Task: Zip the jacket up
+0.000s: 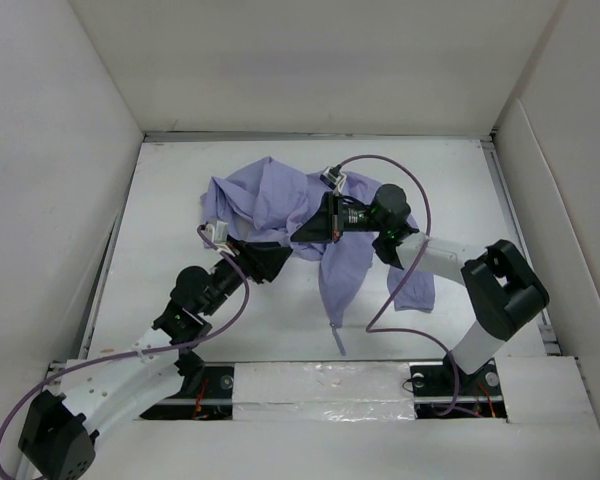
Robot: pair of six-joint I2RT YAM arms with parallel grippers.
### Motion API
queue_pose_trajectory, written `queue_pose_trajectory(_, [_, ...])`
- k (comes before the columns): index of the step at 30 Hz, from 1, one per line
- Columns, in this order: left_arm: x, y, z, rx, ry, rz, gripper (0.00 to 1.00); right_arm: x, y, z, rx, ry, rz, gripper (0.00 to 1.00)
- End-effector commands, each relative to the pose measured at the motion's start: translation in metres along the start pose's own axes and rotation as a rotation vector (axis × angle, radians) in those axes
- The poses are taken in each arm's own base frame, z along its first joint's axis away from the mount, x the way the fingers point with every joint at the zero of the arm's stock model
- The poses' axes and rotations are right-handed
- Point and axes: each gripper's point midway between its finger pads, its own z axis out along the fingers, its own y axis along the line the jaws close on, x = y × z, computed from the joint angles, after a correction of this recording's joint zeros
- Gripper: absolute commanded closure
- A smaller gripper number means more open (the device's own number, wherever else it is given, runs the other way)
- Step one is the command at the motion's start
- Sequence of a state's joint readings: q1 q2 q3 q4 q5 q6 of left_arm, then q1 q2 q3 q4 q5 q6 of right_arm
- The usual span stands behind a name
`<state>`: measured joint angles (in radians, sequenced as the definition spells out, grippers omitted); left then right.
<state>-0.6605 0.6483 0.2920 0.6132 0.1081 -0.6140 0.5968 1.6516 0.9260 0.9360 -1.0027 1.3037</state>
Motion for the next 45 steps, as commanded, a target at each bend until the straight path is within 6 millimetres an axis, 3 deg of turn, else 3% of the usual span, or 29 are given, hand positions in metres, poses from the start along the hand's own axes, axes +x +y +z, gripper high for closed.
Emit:
queue_pose_trajectory(1, [-0.016, -0.022, 0.003, 0.102, -0.060, 0.001, 0.51, 0.004, 0.007, -0.001, -0.057, 0.012, -0.032, 1.00])
queue_pose_trajectory(15, [-0.020, -0.034, -0.005, 0.178, -0.102, -0.024, 0.58, 0.003, -0.009, -0.007, -0.047, -0.009, -0.005, 1.00])
queue_pose_trajectory(32, [-0.021, -0.035, 0.005, 0.178, -0.096, -0.038, 0.62, 0.004, -0.001, -0.008, -0.093, -0.012, -0.005, 1.00])
queue_pose_trajectory(39, [-0.021, -0.040, 0.006, 0.202, -0.092, -0.042, 0.77, 0.005, -0.006, -0.008, -0.095, -0.012, 0.009, 1.00])
queue_pose_trajectory(45, [-0.021, -0.042, 0.005, 0.216, -0.090, -0.046, 0.84, 0.006, -0.012, -0.008, -0.091, -0.013, 0.021, 1.00])
